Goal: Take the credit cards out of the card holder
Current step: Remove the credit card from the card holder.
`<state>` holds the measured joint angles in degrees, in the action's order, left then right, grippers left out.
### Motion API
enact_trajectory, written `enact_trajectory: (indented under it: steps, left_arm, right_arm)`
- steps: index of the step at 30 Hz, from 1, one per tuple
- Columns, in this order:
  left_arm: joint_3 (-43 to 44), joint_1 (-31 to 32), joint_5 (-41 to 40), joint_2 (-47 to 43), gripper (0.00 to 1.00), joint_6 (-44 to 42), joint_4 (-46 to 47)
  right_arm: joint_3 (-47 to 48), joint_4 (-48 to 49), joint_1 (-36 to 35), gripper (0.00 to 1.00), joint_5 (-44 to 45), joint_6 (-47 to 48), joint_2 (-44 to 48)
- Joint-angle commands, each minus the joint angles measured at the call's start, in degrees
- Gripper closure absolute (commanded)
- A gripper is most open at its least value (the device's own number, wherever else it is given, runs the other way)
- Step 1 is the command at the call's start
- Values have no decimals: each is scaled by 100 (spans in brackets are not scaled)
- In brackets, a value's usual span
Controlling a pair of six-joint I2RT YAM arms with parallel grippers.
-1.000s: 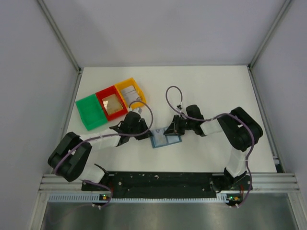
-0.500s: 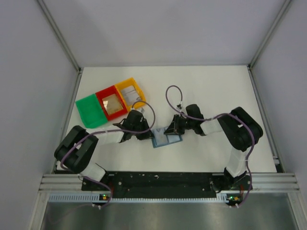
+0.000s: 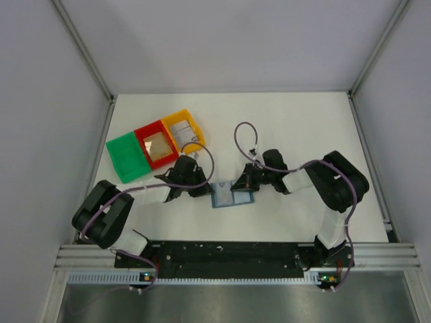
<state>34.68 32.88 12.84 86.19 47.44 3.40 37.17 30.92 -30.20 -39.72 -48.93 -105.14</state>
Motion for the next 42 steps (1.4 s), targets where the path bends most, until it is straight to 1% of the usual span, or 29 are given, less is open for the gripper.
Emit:
enact_trajectory:
  steps: [1,7,13,18,21,22,25,27,29,36,40,42]
  left_arm:
    - [-198,-142,51,-524,83,11,222]
    - [-84,-133,368,-736,81,134,451]
    - [83,-98,650,-130,81,134,504]
    - [66,-80,685,196,86,143,609]
    - [92,-89,623,336,91,73,530]
    - [101,-89,632,363,95,64,530]
    - [57,-89,641,442,99,81,565]
    - [13,-80,641,468,99,81,583]
    - [-5,-80,658,495,99,99,627]
    - [-31,-80,685,556,99,107,671]
    - [-49,-80,693,609,99,99,680]
    - [-66,-80,667,592,99,90,662]
  right_arm:
    - [-43,398,-13,100,-220,6,73]
    - [-25,336,-4,100,-185,41,82]
    - [-17,327,-13,100,-194,41,82]
    - [-25,362,-13,100,-194,32,64]
    - [-43,398,-13,100,-237,15,64]
    - [-43,398,-21,99,-264,15,38]
    - [-43,442,-4,89,-334,-3,-32]
    - [-43,520,-4,86,-387,-47,-94]
    - [-43,591,-13,85,-431,-99,-147]
    - [1,758,-21,87,-571,-196,-226]
    - [19,872,-13,93,-624,-258,-296]
    - [10,855,-13,100,-615,-223,-270]
